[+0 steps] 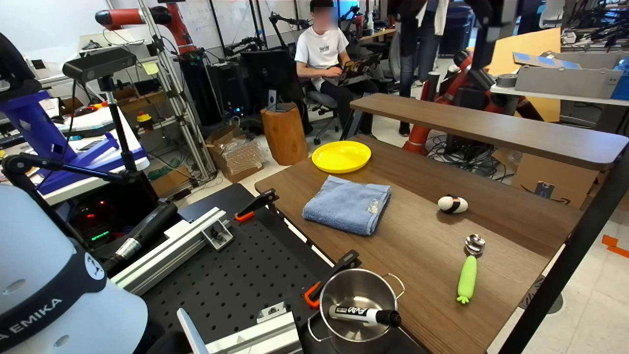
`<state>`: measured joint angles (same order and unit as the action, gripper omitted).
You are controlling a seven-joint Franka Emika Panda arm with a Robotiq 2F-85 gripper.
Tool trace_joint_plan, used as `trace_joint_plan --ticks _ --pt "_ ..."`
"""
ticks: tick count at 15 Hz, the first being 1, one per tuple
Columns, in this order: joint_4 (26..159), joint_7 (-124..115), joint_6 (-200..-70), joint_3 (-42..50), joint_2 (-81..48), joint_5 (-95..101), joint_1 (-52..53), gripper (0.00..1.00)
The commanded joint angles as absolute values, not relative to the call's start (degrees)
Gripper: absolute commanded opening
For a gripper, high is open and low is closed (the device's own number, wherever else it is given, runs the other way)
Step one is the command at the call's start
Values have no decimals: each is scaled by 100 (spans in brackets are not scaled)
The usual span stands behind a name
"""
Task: Move the spoon to the middle of the desk
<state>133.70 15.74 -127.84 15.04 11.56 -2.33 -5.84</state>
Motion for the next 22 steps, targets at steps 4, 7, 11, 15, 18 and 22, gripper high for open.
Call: trace_joint_plan --ticks 4,7,11,15,18,22 --pt "12752 1964 -13315 1417 -277 -301 -864 100" --pt "12532 2089 -13577 1347 -894 -290 -1012 100" --pt "12321 2258 -13936 1219 -1609 -236 -1224 100" --pt "12130 2264 -14191 1134 -2192 -102 -1407 100" --pt "11948 2183 -14302 1103 -2636 61 -1477 100" --pt "11711 2082 -14509 1089 -3173 254 -1501 100"
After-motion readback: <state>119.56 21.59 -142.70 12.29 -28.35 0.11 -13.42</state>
